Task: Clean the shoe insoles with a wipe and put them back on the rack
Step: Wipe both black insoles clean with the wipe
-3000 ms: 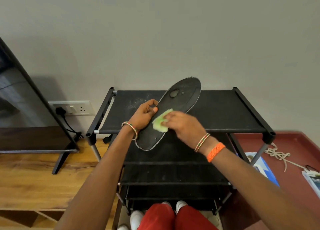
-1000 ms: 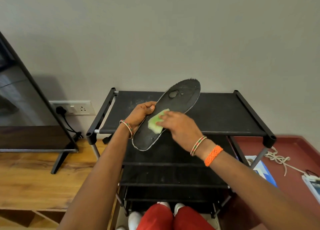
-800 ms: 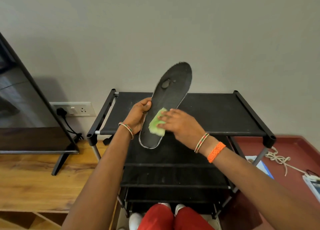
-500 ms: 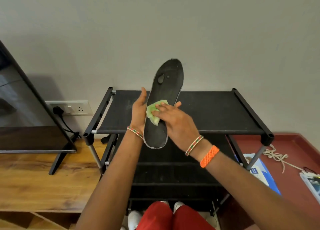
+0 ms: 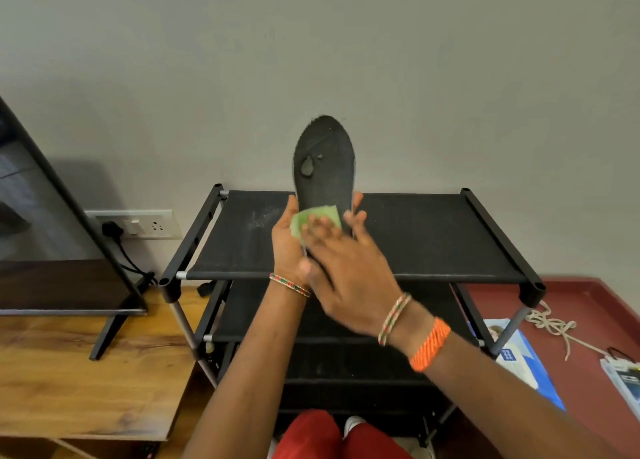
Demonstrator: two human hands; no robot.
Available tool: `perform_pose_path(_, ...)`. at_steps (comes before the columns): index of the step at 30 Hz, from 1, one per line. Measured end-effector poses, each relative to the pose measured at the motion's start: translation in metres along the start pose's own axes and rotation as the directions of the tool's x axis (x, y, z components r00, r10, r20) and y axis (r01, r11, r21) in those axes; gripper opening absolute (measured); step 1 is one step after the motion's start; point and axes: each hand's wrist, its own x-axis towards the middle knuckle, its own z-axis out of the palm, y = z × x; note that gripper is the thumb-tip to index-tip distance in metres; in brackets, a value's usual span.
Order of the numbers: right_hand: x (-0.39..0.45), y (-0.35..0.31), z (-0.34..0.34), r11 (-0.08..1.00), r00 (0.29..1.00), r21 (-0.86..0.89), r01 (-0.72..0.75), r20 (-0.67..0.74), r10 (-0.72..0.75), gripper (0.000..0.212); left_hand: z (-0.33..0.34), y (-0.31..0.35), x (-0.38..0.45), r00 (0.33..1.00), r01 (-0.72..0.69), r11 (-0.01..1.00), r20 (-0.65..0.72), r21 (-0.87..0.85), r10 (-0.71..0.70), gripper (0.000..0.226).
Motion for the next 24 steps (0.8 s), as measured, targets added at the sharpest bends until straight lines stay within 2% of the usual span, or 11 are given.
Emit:
perform_pose_path(3, -0.012, 0.001, 0.000, 0.998, 0.997, -0.027, 0.052, 0.050, -0.050, 0.063, -0.002, 0.003, 0.002, 1.000, -0.011, 1.000, -0.002, 0.020, 0.011, 0.071)
perform_pose_path(7, 0.017, 0.017, -0.007, 0.986, 0.991, -0.106, -0.128, -0.060, 0.122, 0.066, 0.008, -0.009, 0.003, 0.997, -0.068, 0.997, -0.040, 0.037, 0.070, 0.050)
perform_pose_path(9, 0.015, 0.014, -0.006, 0.989, 0.993, -0.092, -0.118, -0.043, 0.114, 0.068, 0.005, -0.005, 0.008, 0.998, -0.068, 0.997, -0.020, -0.046, 0.067, 0.042)
perform_pose_path(10, 0.008, 0.009, -0.003, 0.993, 0.996, -0.082, -0.084, -0.017, 0.082, 0.068, 0.004, -0.002, 0.009, 0.998, -0.041, 0.997, -0.053, -0.058, 0.038, 0.046)
perform_pose_path(12, -0.011, 0.002, 0.002, 0.998, 1.000, -0.068, -0.012, 0.027, 0.014, 0.066, 0.000, 0.000, 0.007, 0.996, -0.025, 0.999, -0.086, 0.039, 0.028, 0.066)
perform_pose_path(13, -0.015, 0.002, 0.003, 0.998, 0.999, -0.070, 0.001, 0.035, 0.001, 0.064, -0.002, 0.000, 0.006, 0.998, -0.014, 0.998, -0.056, 0.056, 0.017, 0.070)
perform_pose_path(15, -0.013, 0.009, 0.003, 0.996, 0.999, -0.091, -0.026, 0.016, 0.028, 0.064, -0.003, -0.006, 0.006, 1.000, -0.018, 1.000, 0.007, 0.004, 0.018, 0.068)
perform_pose_path(17, -0.001, 0.018, 0.000, 0.988, 0.995, -0.119, -0.102, -0.025, 0.100, 0.066, 0.000, -0.014, 0.005, 0.999, -0.041, 0.999, -0.025, 0.002, 0.041, 0.063)
perform_pose_path(19, 0.006, 0.023, -0.004, 0.981, 0.988, -0.118, -0.153, -0.041, 0.149, 0.067, 0.002, -0.020, 0.006, 0.998, -0.039, 0.998, -0.037, 0.047, 0.041, 0.070)
perform_pose_path(22, -0.005, 0.010, 0.000, 0.991, 0.995, -0.082, -0.102, -0.015, 0.101, 0.069, 0.004, -0.015, 0.004, 0.995, -0.063, 0.998, -0.082, 0.027, 0.065, 0.081)
perform_pose_path(24, -0.023, -0.001, 0.007, 0.997, 0.998, -0.043, -0.060, 0.008, 0.060, 0.068, 0.001, -0.008, 0.006, 0.996, -0.066, 0.997, -0.060, -0.038, 0.064, 0.084)
